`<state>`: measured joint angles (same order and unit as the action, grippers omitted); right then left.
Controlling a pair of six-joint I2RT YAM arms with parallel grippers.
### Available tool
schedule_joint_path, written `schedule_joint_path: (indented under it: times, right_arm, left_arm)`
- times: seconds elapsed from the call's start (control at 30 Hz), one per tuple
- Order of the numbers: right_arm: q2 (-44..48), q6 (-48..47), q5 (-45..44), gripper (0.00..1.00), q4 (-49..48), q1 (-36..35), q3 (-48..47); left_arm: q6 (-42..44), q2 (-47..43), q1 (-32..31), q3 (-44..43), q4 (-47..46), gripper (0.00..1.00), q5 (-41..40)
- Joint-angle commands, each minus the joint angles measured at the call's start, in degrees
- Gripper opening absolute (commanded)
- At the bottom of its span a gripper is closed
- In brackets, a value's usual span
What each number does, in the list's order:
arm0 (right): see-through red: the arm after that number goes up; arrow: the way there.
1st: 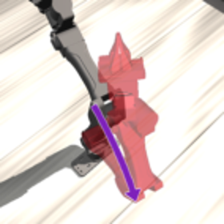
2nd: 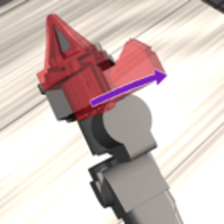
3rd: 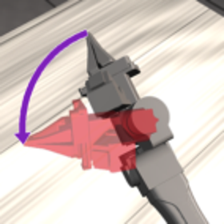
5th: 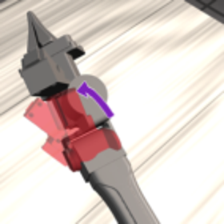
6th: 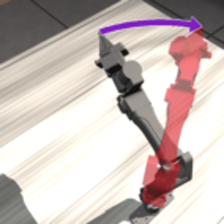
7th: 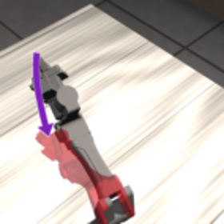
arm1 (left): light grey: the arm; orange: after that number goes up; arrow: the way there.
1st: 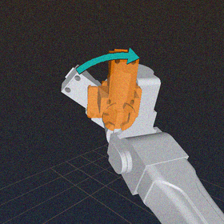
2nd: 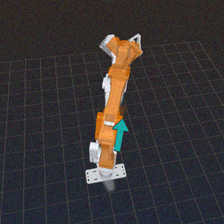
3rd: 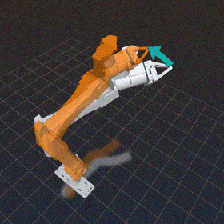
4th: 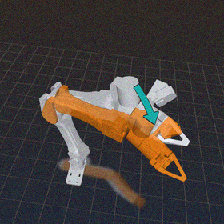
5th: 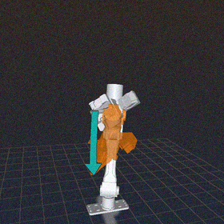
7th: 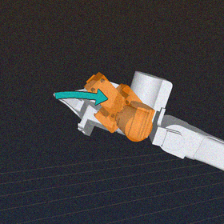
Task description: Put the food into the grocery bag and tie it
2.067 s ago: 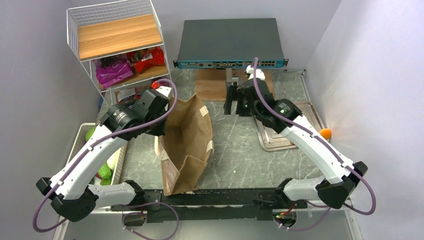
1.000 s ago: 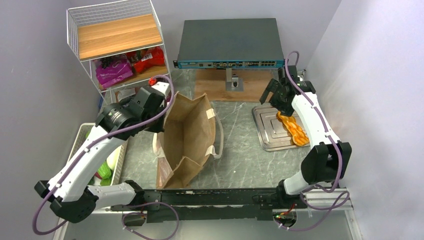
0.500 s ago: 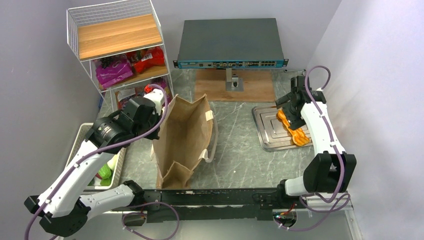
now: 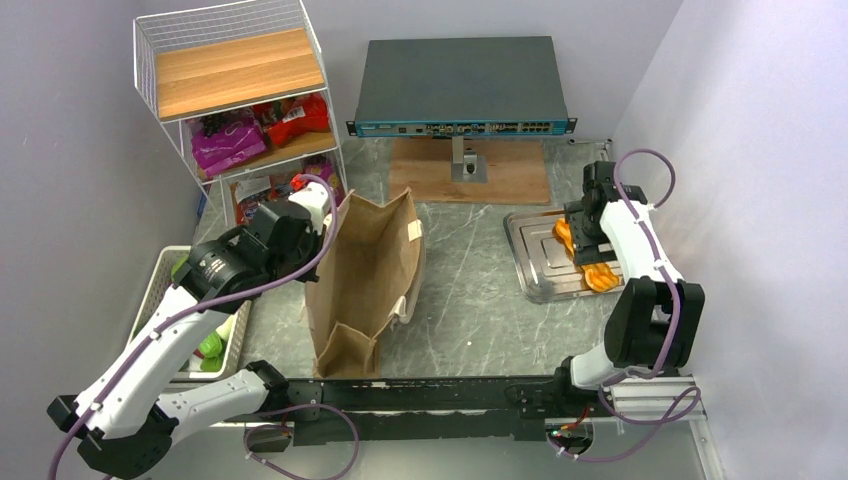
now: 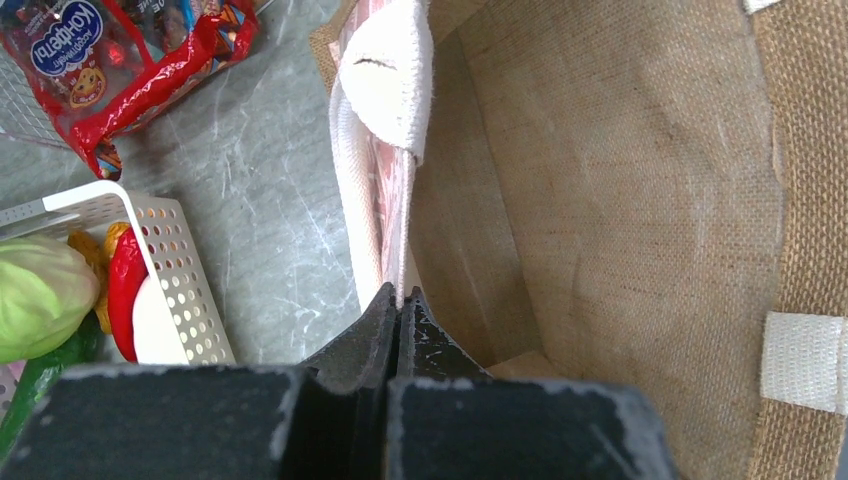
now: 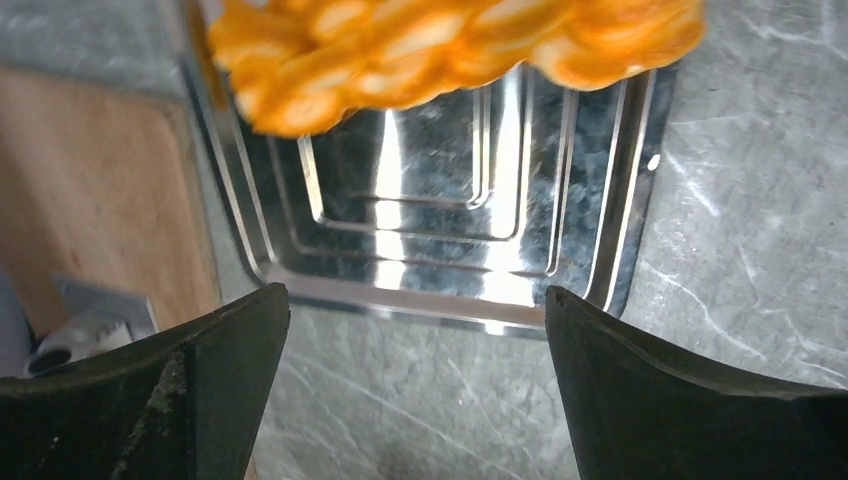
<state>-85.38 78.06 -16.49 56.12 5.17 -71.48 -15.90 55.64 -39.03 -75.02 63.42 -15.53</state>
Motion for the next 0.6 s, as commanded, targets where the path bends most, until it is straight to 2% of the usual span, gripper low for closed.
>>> schedule_joint_path:
  times: [0.0, 0.13, 0.37, 0.57]
  right_arm:
    - [-0.7, 9.5, -1.5, 1.0, -3.4, 3.1, 3.4]
    - [-3.0, 10.7, -3.1, 1.0, -5.2, 4.8, 2.4]
    - [-14.1, 10.5, -2.6, 1.0, -5.4, 6.8, -4.0]
    - [-16.6, 17.3, -1.9, 1.0, -12.2, 8.3, -0.6]
  left_arm:
    - [1.5, -0.2, 0.2, -0.5, -5.1, 0.0, -1.2]
    - [2.5, 1.6, 0.2, -1.9, -5.4, 0.0, -0.1]
    - [3.6, 4.8, 0.7, -3.3, -4.1, 0.0, -0.2]
    - [3.8, 7.2, 1.6, -5.7, -4.8, 0.0, 1.3]
